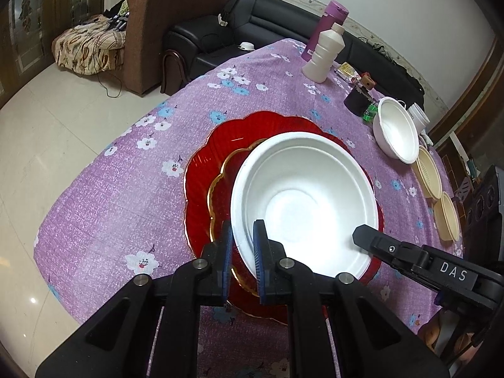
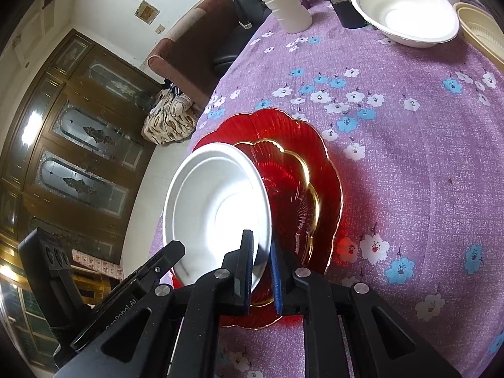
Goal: Organize plates and bowls
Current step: 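Open both grippers and pull them back from the white bowl rim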
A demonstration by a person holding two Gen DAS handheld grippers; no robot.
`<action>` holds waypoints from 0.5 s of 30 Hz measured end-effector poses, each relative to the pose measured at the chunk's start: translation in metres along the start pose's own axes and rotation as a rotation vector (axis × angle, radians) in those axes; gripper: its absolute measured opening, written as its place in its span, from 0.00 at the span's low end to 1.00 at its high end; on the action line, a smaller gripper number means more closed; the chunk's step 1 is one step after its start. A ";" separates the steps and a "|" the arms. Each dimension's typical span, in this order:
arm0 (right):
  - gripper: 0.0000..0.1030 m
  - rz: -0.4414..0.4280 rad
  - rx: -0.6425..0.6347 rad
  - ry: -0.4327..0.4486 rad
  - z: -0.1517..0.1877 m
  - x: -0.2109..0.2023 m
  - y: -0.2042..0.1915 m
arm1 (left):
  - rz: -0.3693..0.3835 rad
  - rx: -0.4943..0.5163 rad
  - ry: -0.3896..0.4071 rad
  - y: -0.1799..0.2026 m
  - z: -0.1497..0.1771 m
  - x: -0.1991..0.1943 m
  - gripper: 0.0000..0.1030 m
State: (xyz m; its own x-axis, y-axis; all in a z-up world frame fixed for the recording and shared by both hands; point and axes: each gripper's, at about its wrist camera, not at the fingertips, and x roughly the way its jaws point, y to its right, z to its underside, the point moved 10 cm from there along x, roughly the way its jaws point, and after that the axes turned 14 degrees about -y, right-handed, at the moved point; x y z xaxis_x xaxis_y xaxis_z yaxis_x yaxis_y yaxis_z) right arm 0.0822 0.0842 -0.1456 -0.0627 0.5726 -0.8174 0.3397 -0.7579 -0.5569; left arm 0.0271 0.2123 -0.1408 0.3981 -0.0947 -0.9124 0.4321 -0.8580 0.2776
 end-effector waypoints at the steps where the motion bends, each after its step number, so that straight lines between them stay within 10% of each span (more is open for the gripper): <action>1: 0.16 -0.003 -0.005 -0.003 0.000 0.001 -0.002 | 0.008 -0.011 0.000 -0.001 0.000 0.000 0.10; 9: 0.45 0.031 -0.071 0.027 0.003 -0.006 -0.015 | 0.045 -0.061 -0.005 -0.006 0.001 0.000 0.14; 15: 0.55 0.019 -0.061 0.059 0.003 -0.018 -0.013 | 0.106 -0.129 0.066 -0.009 -0.003 -0.018 0.54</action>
State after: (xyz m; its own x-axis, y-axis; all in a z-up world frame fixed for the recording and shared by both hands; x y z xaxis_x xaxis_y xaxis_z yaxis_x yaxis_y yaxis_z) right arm 0.0755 0.0832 -0.1243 -0.0011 0.5769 -0.8168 0.3972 -0.7494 -0.5298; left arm 0.0187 0.2235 -0.1264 0.4974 -0.1445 -0.8554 0.4835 -0.7725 0.4117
